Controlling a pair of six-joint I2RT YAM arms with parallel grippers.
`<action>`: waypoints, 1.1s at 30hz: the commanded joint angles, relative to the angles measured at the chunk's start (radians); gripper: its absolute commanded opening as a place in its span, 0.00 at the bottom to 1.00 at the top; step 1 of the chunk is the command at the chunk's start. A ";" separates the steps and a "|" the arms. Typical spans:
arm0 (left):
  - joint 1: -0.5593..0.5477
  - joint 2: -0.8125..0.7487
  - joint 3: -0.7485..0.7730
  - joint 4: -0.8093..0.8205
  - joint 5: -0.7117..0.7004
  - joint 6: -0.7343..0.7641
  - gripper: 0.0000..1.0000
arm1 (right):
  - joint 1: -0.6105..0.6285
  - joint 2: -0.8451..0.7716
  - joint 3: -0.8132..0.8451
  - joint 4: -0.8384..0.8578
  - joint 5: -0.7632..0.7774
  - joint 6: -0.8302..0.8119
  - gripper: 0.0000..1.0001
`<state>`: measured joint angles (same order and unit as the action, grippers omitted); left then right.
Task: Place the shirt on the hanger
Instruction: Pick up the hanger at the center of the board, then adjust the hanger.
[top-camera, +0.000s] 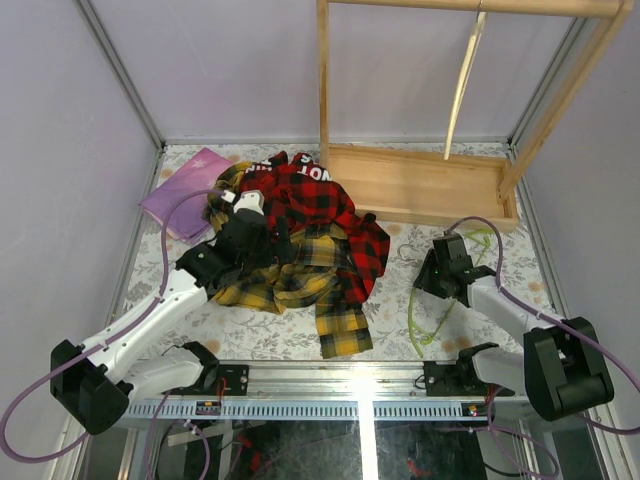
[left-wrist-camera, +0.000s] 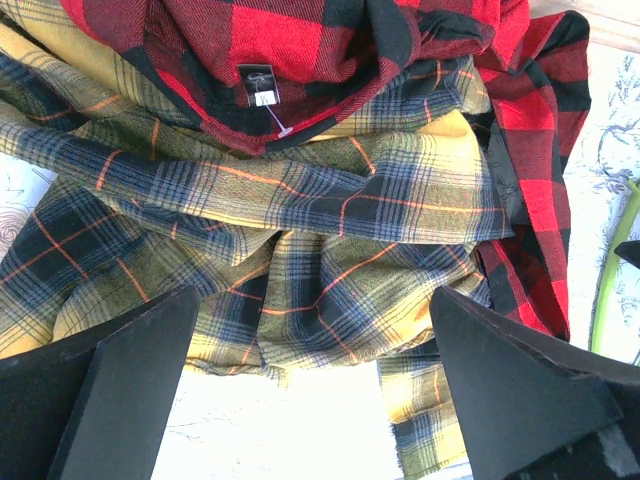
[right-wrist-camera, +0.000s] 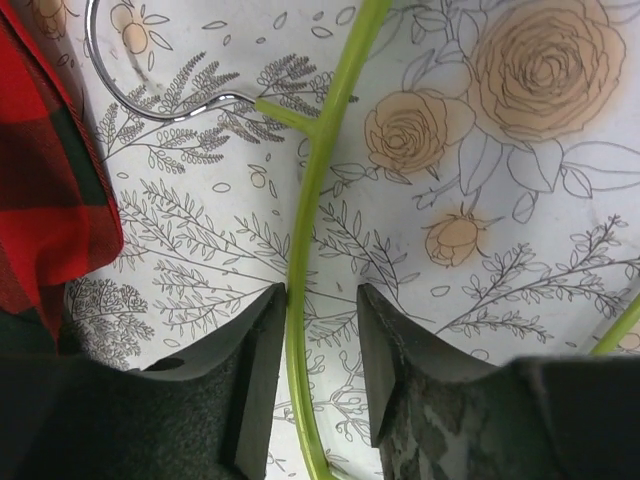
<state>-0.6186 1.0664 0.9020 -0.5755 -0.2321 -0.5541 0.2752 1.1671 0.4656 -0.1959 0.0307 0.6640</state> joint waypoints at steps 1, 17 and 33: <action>0.010 -0.019 -0.012 0.048 -0.001 -0.013 1.00 | 0.038 0.058 0.032 0.000 0.112 0.004 0.39; 0.011 -0.084 -0.027 0.112 0.025 0.031 1.00 | 0.100 -0.227 0.036 -0.133 0.270 0.066 0.00; 0.010 -0.347 -0.163 0.627 0.400 0.705 1.00 | 0.102 -0.460 0.147 0.108 -0.551 0.249 0.00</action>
<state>-0.6144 0.7448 0.7498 -0.1520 -0.0418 -0.1425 0.3725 0.6983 0.5217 -0.2852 -0.2043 0.8280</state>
